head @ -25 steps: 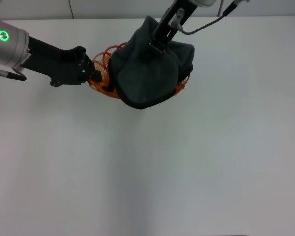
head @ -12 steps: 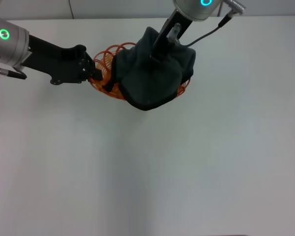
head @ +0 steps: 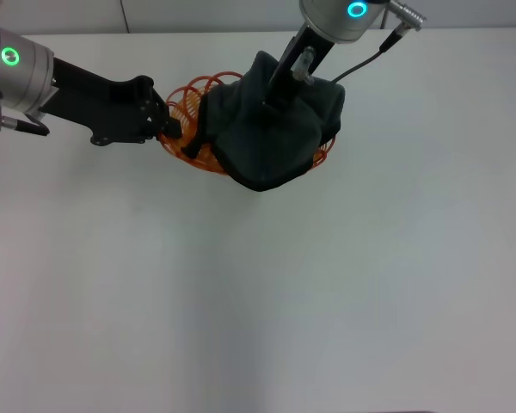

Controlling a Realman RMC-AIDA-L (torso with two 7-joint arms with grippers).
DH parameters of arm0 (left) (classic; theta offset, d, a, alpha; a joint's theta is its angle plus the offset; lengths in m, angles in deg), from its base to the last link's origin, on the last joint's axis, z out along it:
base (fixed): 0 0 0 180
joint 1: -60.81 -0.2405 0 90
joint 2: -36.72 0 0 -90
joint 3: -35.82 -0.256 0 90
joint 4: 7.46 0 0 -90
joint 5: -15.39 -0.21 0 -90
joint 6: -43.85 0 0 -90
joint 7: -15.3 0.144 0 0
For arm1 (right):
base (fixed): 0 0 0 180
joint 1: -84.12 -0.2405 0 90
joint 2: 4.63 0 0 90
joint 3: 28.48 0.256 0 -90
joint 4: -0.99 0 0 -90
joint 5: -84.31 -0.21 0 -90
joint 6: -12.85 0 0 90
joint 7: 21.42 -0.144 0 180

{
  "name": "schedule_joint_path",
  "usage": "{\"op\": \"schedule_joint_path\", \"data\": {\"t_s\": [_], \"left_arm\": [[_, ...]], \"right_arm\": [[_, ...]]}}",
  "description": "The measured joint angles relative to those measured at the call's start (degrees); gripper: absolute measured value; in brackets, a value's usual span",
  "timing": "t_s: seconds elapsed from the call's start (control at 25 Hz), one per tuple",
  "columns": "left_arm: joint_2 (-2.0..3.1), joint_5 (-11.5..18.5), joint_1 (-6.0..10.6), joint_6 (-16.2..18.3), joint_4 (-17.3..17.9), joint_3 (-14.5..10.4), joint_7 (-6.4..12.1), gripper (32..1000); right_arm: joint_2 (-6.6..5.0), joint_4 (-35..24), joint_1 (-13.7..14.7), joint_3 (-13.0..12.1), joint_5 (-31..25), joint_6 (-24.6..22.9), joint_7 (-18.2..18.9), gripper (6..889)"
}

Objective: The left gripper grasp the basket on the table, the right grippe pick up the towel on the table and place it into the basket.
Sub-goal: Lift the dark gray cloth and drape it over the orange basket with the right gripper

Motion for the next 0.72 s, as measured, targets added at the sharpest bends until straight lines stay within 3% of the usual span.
{"op": "schedule_joint_path", "data": {"t_s": [0.72], "left_arm": [[-0.04, -0.07, -0.11, 0.0, 0.0, 0.0, 0.0, 87]], "right_arm": [[0.03, 0.0, 0.01, -0.06, 0.01, -0.53, -0.25, 83]]}}
